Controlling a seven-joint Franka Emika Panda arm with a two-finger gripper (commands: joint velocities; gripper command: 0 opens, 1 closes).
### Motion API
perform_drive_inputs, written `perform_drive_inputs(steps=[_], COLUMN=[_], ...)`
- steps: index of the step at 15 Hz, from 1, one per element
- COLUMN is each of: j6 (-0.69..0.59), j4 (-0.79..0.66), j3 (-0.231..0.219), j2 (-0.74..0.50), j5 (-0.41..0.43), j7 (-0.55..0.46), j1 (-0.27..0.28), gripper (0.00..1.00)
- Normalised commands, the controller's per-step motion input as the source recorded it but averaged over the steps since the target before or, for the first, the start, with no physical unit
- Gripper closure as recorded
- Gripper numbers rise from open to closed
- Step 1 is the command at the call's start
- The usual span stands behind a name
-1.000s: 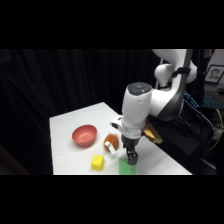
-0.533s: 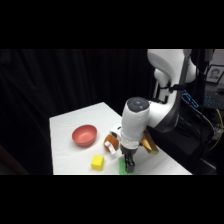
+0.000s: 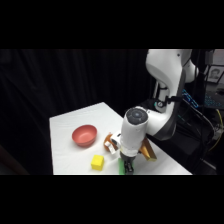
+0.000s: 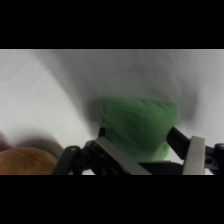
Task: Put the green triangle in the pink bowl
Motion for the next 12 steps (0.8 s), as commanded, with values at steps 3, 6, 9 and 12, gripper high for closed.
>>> perform_drive_inputs(steps=[3, 6, 9, 12], j6=[0.09, 0.04, -0.03, -0.17], j4=[0.07, 0.05, 0.02, -0.04], j3=[-0.118, -0.094, -0.051, 0.009], j2=[0.06, 0.03, -0.02, -0.19], j5=[0.044, 0.049, 0.056, 0.058], j7=[0.04, -0.01, -0.06, -0.15], j1=[0.107, 0.058, 0.02, -0.016], gripper=[0.56, 0.76, 0.98, 0.95])
